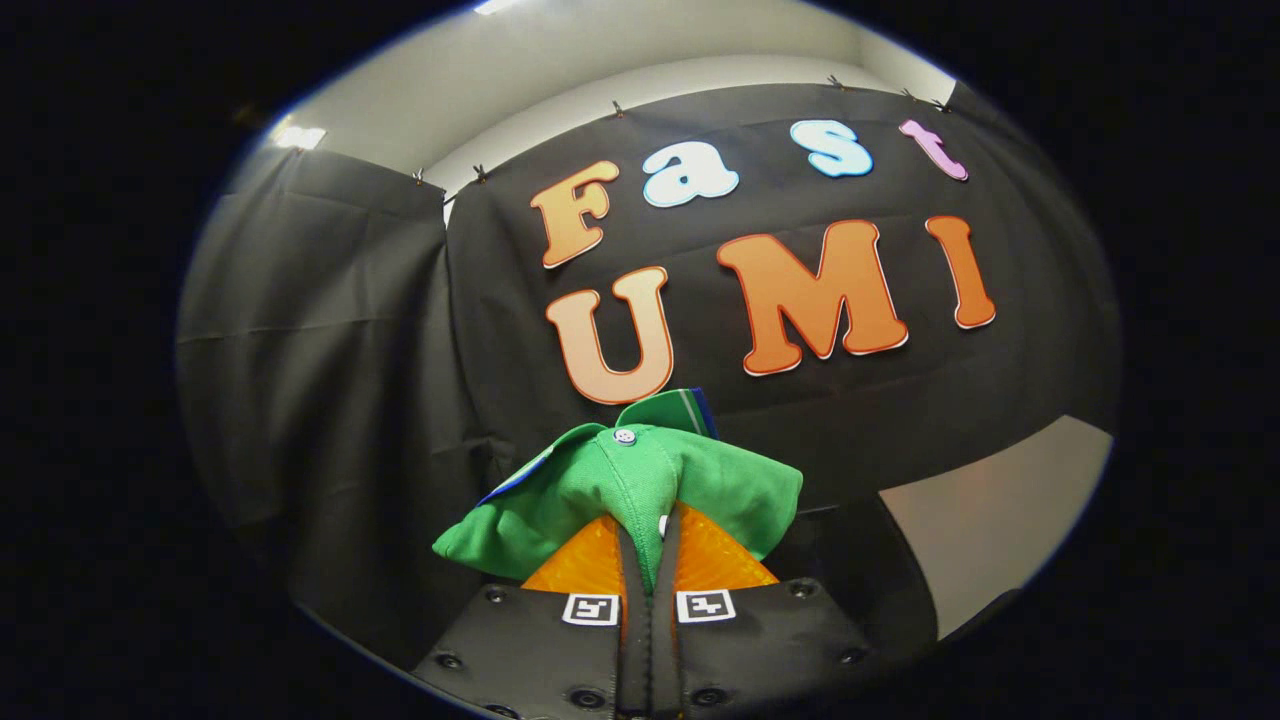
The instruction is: Put the clothes into the washing machine and then close the washing machine lid.
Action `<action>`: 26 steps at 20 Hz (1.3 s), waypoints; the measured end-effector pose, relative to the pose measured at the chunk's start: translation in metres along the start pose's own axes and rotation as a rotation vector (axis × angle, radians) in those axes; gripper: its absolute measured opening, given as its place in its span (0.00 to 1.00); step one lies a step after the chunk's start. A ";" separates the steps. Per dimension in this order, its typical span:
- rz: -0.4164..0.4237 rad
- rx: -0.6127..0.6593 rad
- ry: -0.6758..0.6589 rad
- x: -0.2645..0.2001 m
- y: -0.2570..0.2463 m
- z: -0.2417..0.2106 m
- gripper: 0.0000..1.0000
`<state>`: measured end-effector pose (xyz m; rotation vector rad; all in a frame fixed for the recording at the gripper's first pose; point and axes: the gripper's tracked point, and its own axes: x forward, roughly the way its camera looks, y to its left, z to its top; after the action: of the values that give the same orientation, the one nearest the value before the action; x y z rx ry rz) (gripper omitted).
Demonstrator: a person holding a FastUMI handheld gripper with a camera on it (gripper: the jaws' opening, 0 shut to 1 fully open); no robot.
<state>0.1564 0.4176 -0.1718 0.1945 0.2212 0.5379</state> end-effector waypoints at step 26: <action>-0.255 0.077 0.550 0.097 -0.056 -0.339 0.08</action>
<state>0.1773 0.4643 -0.5248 0.0873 0.7922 0.3187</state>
